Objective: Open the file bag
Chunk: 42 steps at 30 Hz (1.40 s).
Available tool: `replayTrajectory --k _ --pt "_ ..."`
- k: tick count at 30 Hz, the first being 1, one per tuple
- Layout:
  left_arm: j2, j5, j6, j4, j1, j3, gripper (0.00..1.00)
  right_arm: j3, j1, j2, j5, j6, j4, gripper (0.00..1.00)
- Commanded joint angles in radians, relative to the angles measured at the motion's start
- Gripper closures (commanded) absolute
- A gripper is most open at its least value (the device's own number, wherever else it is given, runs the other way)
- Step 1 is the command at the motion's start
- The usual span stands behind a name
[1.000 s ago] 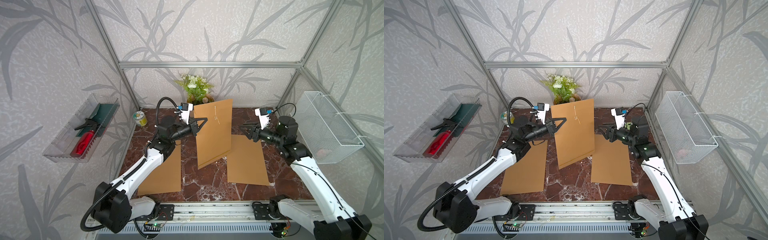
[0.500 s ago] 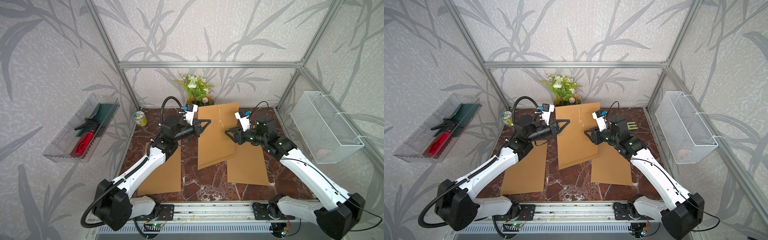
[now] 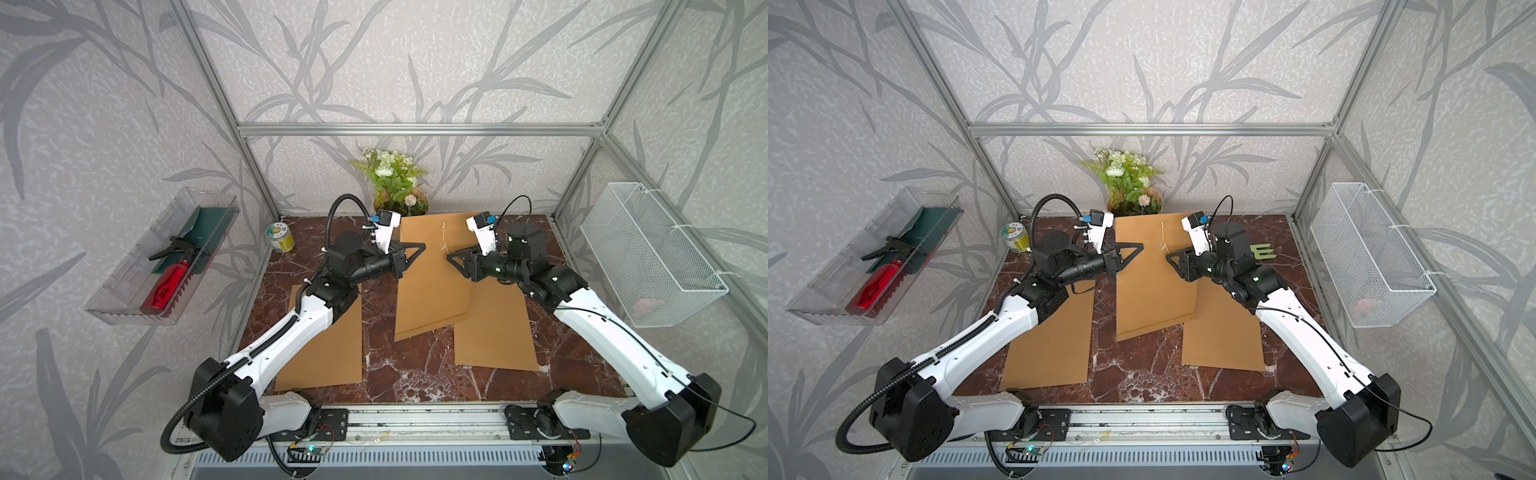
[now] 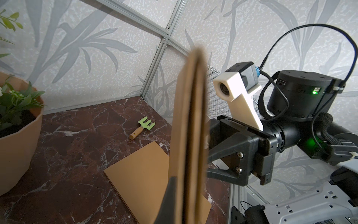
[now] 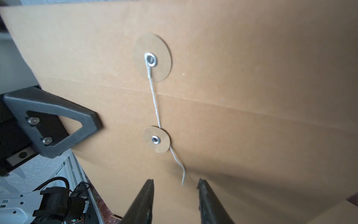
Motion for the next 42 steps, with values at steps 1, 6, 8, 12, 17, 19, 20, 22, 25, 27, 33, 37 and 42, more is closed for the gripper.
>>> replayTrajectory --k 1,6,8,12,17,19,20,22,25,27,33,37,42 --pt "-0.026 0.002 -0.001 0.05 -0.004 0.019 1.0 0.028 0.005 0.015 0.004 -0.005 -0.011 0.61" --pt "-0.029 0.007 -0.008 0.058 -0.006 0.019 1.0 0.029 0.006 0.028 -0.006 0.0 -0.004 0.61" --pt "-0.029 0.011 -0.01 0.058 -0.005 0.019 1.0 0.029 0.007 0.032 -0.008 0.0 0.002 0.62" --pt "-0.025 0.013 -0.016 0.062 -0.006 0.016 1.0 0.03 0.007 0.038 -0.016 0.003 0.011 0.63" --pt "-0.025 0.015 -0.024 0.078 -0.006 0.009 1.0 0.031 0.008 0.044 -0.013 0.005 0.011 0.64" --pt "-0.026 0.017 -0.029 0.083 -0.007 0.007 1.0 0.034 0.008 0.048 -0.015 0.009 0.013 0.66" --pt "-0.026 0.016 -0.03 0.084 -0.007 0.006 1.0 0.034 0.008 0.049 -0.016 0.01 0.014 0.67" --pt "-0.028 0.014 -0.032 0.089 -0.007 0.0 1.0 0.037 0.01 0.053 -0.018 0.014 0.013 0.69" --pt "-0.03 0.015 -0.034 0.092 -0.007 -0.004 1.0 0.04 0.012 0.059 -0.015 0.017 0.016 0.71" --pt "-0.03 0.018 -0.035 0.091 -0.009 -0.005 1.0 0.044 0.014 0.063 -0.015 0.017 0.016 0.72" --pt "-0.031 0.025 -0.037 0.093 -0.012 -0.01 1.0 0.055 0.018 0.068 -0.01 0.017 0.012 0.72" --pt "-0.029 0.03 -0.038 0.094 -0.015 -0.012 1.0 0.061 0.022 0.072 -0.01 0.016 0.012 0.73" --pt "-0.028 0.031 -0.039 0.099 -0.016 -0.014 1.0 0.07 0.025 0.082 -0.01 0.014 0.006 0.78"
